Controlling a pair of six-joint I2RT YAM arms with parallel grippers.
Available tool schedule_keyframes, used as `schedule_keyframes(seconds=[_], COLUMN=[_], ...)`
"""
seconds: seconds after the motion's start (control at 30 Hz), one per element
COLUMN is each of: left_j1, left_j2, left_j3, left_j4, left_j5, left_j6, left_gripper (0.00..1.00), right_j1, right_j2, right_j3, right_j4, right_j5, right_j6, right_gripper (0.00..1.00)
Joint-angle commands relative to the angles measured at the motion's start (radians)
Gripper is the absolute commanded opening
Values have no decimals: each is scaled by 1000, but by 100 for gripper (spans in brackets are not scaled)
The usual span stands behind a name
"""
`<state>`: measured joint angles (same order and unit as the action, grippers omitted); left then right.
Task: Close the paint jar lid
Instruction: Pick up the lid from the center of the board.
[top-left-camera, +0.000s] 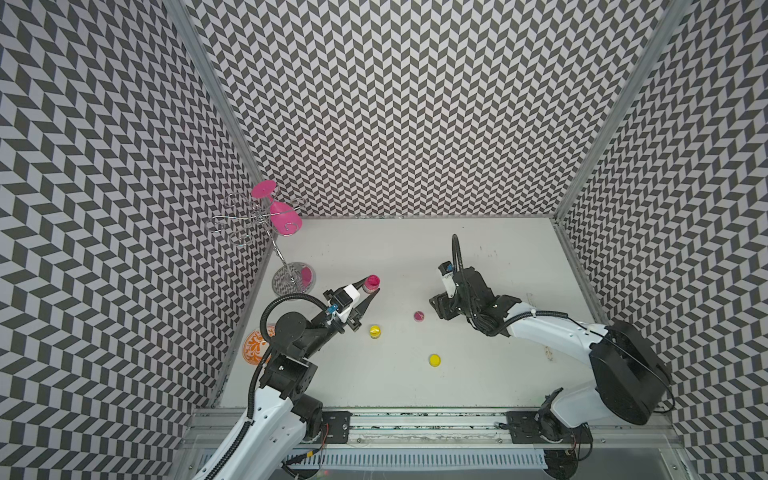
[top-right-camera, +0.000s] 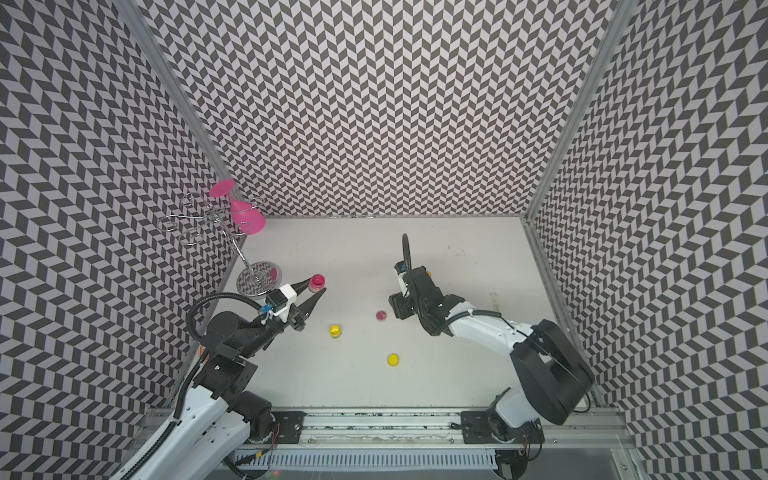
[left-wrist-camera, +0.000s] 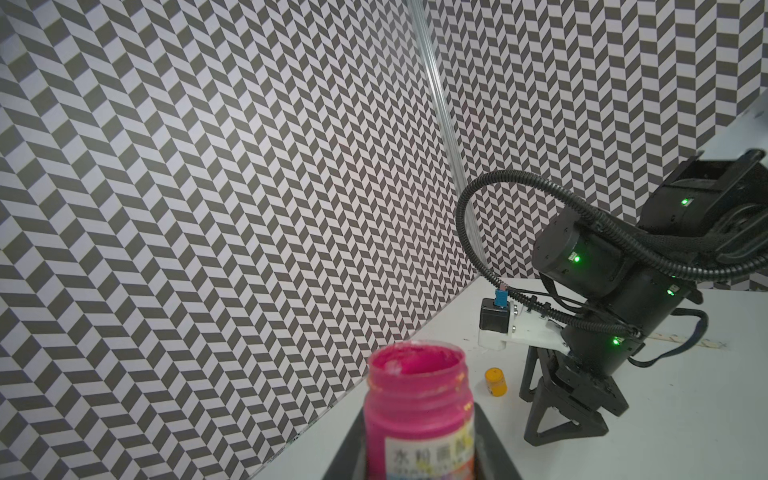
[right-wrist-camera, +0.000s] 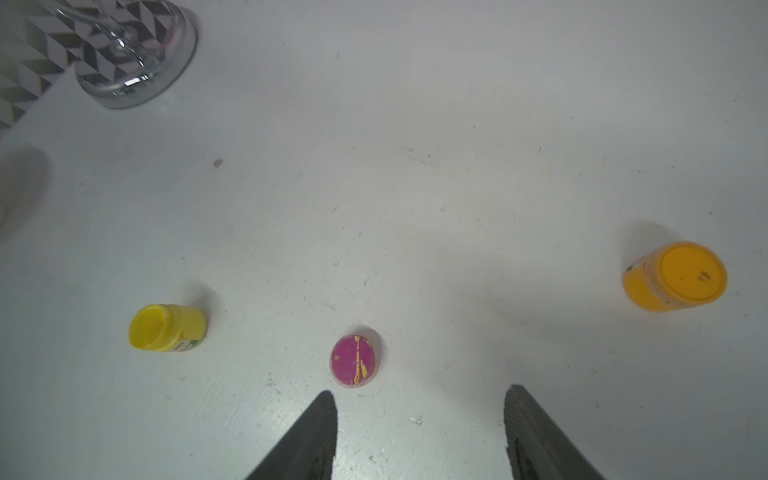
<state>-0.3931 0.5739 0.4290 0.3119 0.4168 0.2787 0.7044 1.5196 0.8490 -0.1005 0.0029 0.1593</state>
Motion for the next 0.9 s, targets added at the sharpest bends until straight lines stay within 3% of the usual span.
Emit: schedule_keyframes(seconds=[0.0,0.47,0.87], left_j1=[-6,-16,-21], left_j2=[-8,-6,-3], left_j3=[-12,-13,-13], left_j4=[-14,-20,-19], left_j5=[4,-7,-8], left_j6=[10,12,14], left_gripper=[32,32,32], right_j1=[53,131,151], right_j2=[49,202,274], right_j3=[0,77,127], right_j4=[60,86,76], right_j5=[33,97,140], right_j6=[9,23,32], right_gripper=[63,62,53])
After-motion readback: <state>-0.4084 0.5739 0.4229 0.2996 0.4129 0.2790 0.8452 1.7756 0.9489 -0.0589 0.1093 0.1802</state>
